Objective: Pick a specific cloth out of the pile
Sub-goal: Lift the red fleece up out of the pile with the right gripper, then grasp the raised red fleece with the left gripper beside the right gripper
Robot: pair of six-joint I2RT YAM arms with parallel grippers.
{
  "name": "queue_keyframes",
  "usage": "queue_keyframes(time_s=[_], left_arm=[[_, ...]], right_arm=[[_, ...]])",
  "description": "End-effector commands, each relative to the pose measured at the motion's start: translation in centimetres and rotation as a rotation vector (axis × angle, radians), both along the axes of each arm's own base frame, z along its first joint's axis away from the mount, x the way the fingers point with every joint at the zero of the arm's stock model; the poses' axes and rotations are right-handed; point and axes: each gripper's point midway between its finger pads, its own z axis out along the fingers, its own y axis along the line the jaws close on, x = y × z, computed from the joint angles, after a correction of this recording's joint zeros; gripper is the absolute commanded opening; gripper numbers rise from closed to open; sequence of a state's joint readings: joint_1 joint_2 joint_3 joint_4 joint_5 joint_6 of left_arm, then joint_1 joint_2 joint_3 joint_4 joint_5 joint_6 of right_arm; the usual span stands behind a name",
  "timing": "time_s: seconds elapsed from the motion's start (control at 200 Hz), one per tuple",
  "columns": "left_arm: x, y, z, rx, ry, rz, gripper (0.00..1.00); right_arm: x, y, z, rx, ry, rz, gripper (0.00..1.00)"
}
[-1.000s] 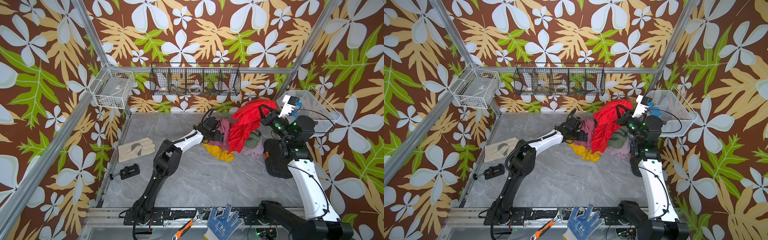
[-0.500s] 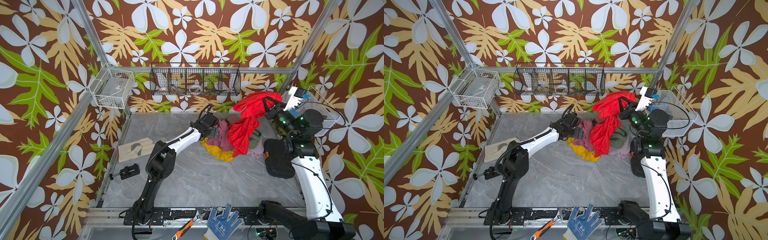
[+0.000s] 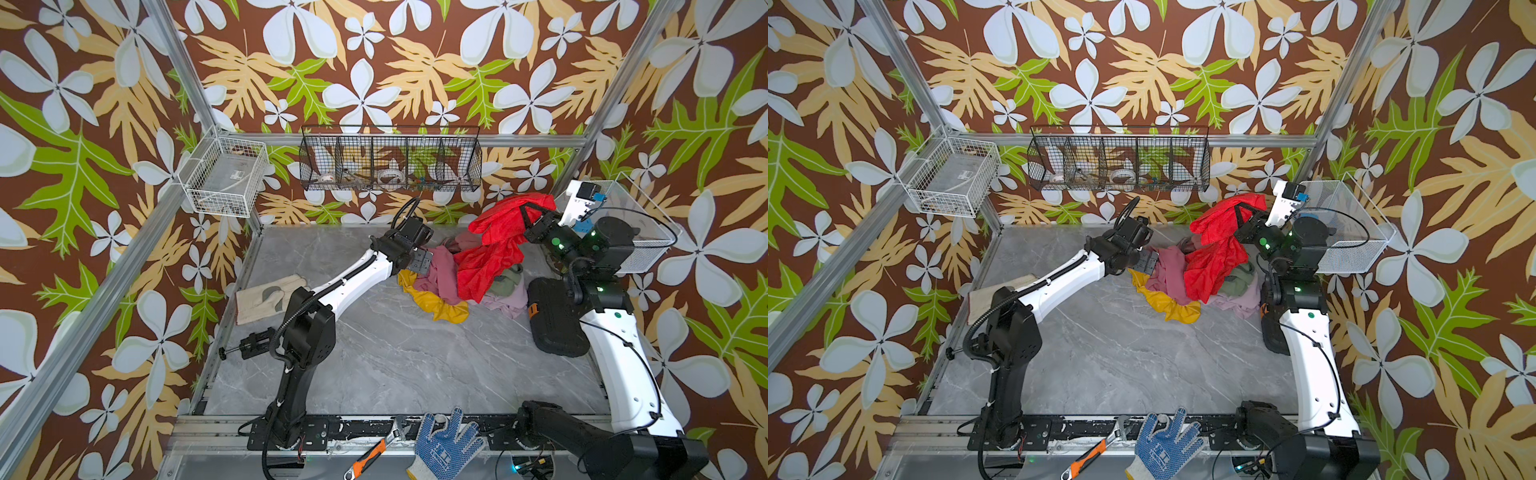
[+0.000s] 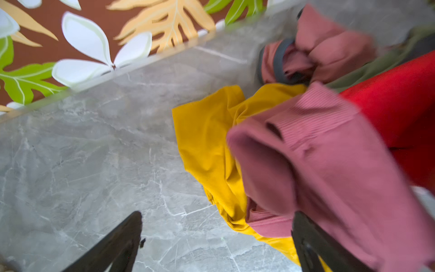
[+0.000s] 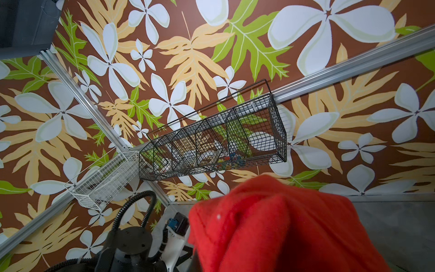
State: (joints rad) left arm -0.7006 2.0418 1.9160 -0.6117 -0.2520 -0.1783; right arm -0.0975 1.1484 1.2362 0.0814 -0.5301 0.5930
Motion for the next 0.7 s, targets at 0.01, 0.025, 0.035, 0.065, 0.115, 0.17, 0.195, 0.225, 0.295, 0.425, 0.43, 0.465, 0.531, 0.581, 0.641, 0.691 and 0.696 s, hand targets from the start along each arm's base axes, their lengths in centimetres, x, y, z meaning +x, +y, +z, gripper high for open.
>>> queue_keyframes(time_s=[0.01,0.025,0.035,0.065,0.115,0.17,0.195,0.225,0.295,0.425,0.43,0.465,0.531,0.581,0.641,0.691,0.696], left_arm=[[-1.7,-2.8,2.4,-0.140,-0.026,-0.134,1.00],[-1.9,-3.0,2.7,-0.145,-0.035,-0.146,1.00],[-2.0,-3.1,2.9,-0.148,-0.042,-0.152,1.00],[-2.4,-3.3,3.5,-0.159,-0.059,-0.170,1.00],[-2.8,-3.7,4.4,-0.174,-0.080,-0.199,1.00],[-3.3,-4.4,5.2,-0.201,-0.095,-0.241,1.00],[-3.5,-4.8,5.6,-0.216,-0.103,-0.263,1.00],[-3.8,-5.3,6.0,-0.234,-0.112,-0.294,1.00],[-4.4,-6.7,6.5,-0.267,-0.122,-0.356,1.00],[-5.5,-9.8,6.6,-0.309,-0.110,-0.464,1.00],[-5.6,-9.9,6.7,-0.313,-0.111,-0.470,1.00],[-6.0,-10.8,6.8,-0.334,-0.102,-0.506,1.00],[-6.9,-12.6,7.0,-0.370,-0.084,-0.562,1.00],[-7.7,-13.8,7.0,-0.389,-0.072,-0.606,1.00],[-8.3,-15.1,6.8,-0.400,-0.062,-0.631,0.99],[-8.5,-15.8,6.6,-0.414,-0.055,-0.637,0.98],[-8.6,-15.9,6.6,-0.415,-0.053,-0.639,0.98]], right_arm=[[0.0,0.5,0.6,0.002,-0.025,0.026,0.00],[0.0,0.5,0.6,0.003,-0.024,0.025,0.00],[-0.1,0.6,0.6,0.003,-0.024,0.027,0.00],[0.0,0.7,0.5,0.002,-0.021,0.028,0.00],[0.1,0.7,0.2,0.003,-0.012,0.025,0.00],[0.3,0.6,-0.5,0.005,0.008,0.020,0.00],[0.4,0.6,-0.9,0.005,0.019,0.020,0.00],[0.6,0.6,-1.5,0.007,0.036,0.021,0.00],[0.9,0.7,-2.6,0.013,0.067,0.020,0.00],[1.4,0.7,-3.9,0.027,0.097,0.008,0.00],[1.4,0.6,-4.0,0.027,0.099,0.007,0.00],[1.5,0.5,-4.2,0.029,0.105,0.002,0.00],[1.8,0.5,-4.6,0.021,0.126,0.002,0.00],[2.1,0.5,-4.5,0.016,0.130,0.002,0.00],[2.4,0.5,-4.3,0.016,0.129,0.002,0.00],[2.5,0.2,-3.9,0.018,0.124,-0.015,0.00],[2.5,0.2,-3.9,0.018,0.123,-0.020,0.00]])
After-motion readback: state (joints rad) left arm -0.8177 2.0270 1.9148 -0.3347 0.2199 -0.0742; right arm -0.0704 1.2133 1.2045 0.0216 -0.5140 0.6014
